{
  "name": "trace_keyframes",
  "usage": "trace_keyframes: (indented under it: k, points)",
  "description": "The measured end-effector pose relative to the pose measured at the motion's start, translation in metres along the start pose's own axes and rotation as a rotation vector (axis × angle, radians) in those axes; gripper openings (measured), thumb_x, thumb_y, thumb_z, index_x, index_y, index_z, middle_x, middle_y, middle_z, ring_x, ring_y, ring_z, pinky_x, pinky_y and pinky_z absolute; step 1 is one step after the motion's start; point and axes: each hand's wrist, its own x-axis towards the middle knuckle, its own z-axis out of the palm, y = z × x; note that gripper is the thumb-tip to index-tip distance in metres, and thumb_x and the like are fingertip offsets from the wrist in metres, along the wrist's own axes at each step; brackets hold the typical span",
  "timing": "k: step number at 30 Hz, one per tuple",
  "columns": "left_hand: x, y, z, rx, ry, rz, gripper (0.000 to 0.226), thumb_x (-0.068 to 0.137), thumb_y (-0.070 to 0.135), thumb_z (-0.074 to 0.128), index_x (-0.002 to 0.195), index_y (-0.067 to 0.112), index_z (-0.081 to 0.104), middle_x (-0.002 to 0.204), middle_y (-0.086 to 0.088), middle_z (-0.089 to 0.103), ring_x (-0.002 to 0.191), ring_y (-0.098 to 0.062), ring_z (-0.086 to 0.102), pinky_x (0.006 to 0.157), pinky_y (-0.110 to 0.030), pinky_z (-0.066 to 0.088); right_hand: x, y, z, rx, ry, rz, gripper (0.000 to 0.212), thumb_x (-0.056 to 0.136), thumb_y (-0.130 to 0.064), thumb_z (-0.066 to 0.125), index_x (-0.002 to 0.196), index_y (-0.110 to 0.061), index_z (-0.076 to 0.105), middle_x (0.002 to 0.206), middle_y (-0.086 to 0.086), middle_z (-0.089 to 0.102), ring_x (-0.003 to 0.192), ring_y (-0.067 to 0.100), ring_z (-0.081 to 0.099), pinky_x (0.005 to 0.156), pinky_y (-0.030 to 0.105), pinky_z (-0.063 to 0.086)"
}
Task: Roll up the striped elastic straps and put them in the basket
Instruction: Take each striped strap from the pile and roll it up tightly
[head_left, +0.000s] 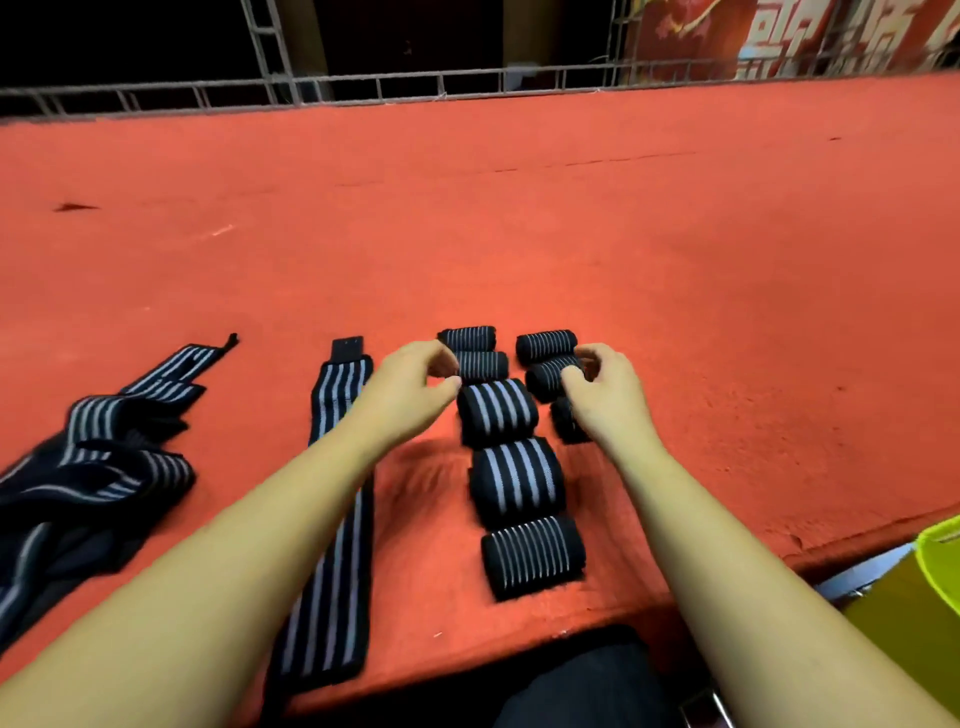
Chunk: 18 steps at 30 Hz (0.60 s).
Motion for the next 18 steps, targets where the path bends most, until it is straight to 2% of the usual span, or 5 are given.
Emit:
trace_keyframes:
  k: [3, 9, 14, 16, 18]
  points:
    - [-0.041, -0.042, -0.047, 0.052, 0.051, -0.12, 0.006, 0.089, 0.014, 0.064, 0.094, 0.015, 0.067, 0.092, 0.002, 0.066, 0.087, -0.014, 0.058, 0.076, -0.026, 0.039, -0.021, -0.039, 0.03, 0.01, -0.091, -0.046, 0.038, 0.085, -0.02, 0.058, 0.121, -0.01, 0.065, 0.116, 0.013, 0.065, 0.112, 0.027, 0.06, 0.103, 0.036, 0.044]
    - [-0.129, -0.133, -0.112, 0.195, 0.192, -0.297, 0.01, 0.087, 0.011, 0.066, 0.097, 0.013, 0.067, 0.098, -0.003, 0.063, 0.098, -0.024, 0.059, 0.084, -0.029, 0.038, -0.075, -0.101, 0.112, -0.006, -0.364, -0.151, 0.043, 0.084, -0.02, 0.068, 0.125, -0.009, 0.062, 0.123, 0.013, 0.062, 0.114, 0.023, 0.059, 0.101, 0.031, 0.043]
    - [-0.184, -0.198, -0.128, 0.426, 0.33, -0.566, 0.06, 0.082, 0.039, 0.076, 0.132, 0.013, 0.054, 0.135, -0.015, 0.045, 0.132, -0.036, 0.037, 0.11, -0.053, 0.027, -0.12, -0.135, 0.184, -0.004, -0.604, -0.113, 0.06, 0.08, -0.033, 0.08, 0.13, -0.009, 0.057, 0.121, 0.012, 0.059, 0.111, 0.022, 0.058, 0.094, 0.029, 0.045]
    - [-0.203, -0.22, -0.123, 0.381, 0.273, -0.648, 0.069, 0.087, 0.053, 0.065, 0.144, 0.019, 0.046, 0.144, -0.017, 0.041, 0.138, -0.036, 0.035, 0.113, -0.053, 0.026, -0.134, -0.145, 0.213, 0.016, -0.655, -0.086, 0.06, 0.081, -0.036, 0.079, 0.129, -0.008, 0.057, 0.119, 0.013, 0.06, 0.11, 0.022, 0.059, 0.093, 0.029, 0.045]
    - [-0.219, -0.236, -0.115, 0.421, 0.233, -0.587, 0.063, 0.091, 0.061, 0.043, 0.143, 0.025, 0.049, 0.145, -0.017, 0.043, 0.137, -0.034, 0.038, 0.114, -0.053, 0.028, -0.144, -0.153, 0.242, 0.02, -0.677, -0.06, 0.059, 0.082, -0.04, 0.076, 0.127, -0.006, 0.057, 0.117, 0.013, 0.063, 0.108, 0.023, 0.062, 0.096, 0.034, 0.048]
